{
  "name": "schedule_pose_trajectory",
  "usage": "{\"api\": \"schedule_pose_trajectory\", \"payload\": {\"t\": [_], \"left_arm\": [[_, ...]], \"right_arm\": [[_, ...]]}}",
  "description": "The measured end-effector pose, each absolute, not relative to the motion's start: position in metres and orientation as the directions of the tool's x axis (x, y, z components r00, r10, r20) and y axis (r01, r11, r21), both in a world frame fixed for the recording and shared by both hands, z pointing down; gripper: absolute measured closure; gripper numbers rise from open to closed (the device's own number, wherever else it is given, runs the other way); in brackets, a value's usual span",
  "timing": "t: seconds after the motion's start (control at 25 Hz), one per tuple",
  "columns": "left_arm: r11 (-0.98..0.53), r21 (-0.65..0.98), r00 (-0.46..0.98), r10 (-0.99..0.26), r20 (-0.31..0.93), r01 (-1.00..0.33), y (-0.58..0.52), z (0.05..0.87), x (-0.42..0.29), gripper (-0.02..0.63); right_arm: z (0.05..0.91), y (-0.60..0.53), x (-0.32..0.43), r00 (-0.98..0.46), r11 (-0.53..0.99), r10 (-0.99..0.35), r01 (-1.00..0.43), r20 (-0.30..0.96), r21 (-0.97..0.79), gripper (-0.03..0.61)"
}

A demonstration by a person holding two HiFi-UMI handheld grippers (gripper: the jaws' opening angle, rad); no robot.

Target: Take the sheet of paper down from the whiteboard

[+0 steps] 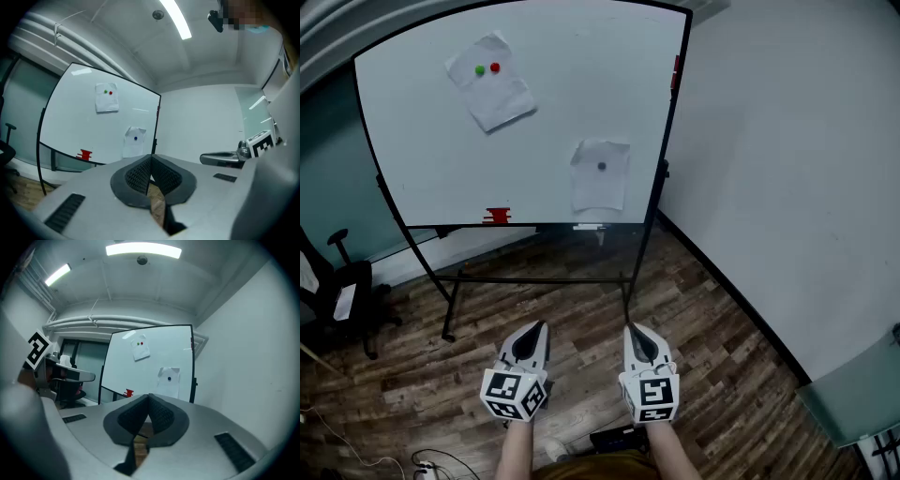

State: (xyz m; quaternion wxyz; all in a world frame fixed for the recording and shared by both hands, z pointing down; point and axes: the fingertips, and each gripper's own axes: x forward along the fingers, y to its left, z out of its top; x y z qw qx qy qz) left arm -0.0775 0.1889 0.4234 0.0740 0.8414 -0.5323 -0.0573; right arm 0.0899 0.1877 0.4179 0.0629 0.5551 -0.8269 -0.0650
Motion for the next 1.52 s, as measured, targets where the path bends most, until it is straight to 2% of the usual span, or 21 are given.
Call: {"api": "schedule_pose_trajectory", "payload": {"t": [0.4,0.6,0.72,0.8,0.88,0.96,1.16,1.52], "left_arm": [[-0.42,0.184,0.425,-0.905,-0.016,-0.889,0.193,0.424,-0.071,0.589],[-0.479,0.226,0.466,-0.878,-0.111,-0.848,0.204,0.408,-0.063,0.588],[-0.46,0.238,0.447,-0.888,-0.11,-0.855,0.204,0.406,-0.06,0.584],[-0.444,0.243,0.429,-0.896,-0.114,-0.863,0.204,0.405,-0.058,0.575],[-0.425,0.256,0.412,-0.905,-0.108,-0.868,0.203,0.406,-0.053,0.529],[-0.405,0.24,0.397,-0.914,-0.086,-0.882,0.203,0.408,-0.046,0.487],[-0.382,0.205,0.377,-0.924,-0.067,-0.901,0.202,0.414,-0.031,0.454],[-0.372,0.231,0.37,-0.928,-0.054,-0.899,0.154,0.43,-0.039,0.471]], "right_arm": [[0.418,0.193,0.098,-0.371,0.37,-0.928,-0.912,0.026,0.175,0.568],[0.411,0.197,0.103,-0.396,0.391,-0.918,-0.914,-0.028,0.108,0.566],[0.407,0.199,0.105,-0.417,0.411,-0.908,-0.905,-0.037,0.113,0.492],[0.405,0.201,0.11,-0.425,0.418,-0.904,-0.902,-0.046,0.108,0.465],[0.404,0.203,0.116,-0.44,0.435,-0.896,-0.897,-0.056,0.084,0.445],[0.404,0.203,0.122,-0.459,0.456,-0.887,-0.888,-0.055,0.063,0.443],[0.4,0.194,0.124,-0.492,0.484,-0.869,-0.867,-0.051,0.121,0.456],[0.406,0.147,0.115,-0.525,0.518,-0.849,-0.849,-0.055,0.104,0.459]]}}
